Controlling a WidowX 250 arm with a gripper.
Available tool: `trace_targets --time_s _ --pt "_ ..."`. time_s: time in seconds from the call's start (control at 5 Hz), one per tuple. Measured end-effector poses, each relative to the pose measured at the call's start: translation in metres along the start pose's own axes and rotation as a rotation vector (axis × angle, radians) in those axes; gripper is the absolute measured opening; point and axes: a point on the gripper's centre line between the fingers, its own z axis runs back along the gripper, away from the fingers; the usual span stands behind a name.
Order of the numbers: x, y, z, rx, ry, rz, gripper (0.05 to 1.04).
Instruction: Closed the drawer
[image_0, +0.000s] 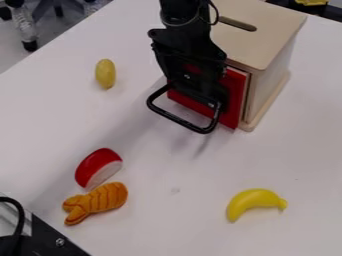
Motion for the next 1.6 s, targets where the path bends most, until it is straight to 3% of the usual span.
trace_targets --time_s 0.8,1.0,1.6 --pt "0.014 0.004 -0.005 0.006 -0.030 0.007 1.000" --pt "0.013 0.007 0.007 0.011 -0.053 0.009 1.000" --pt "0.004 0.006 0.071 0.016 -0.088 -0.047 1.000"
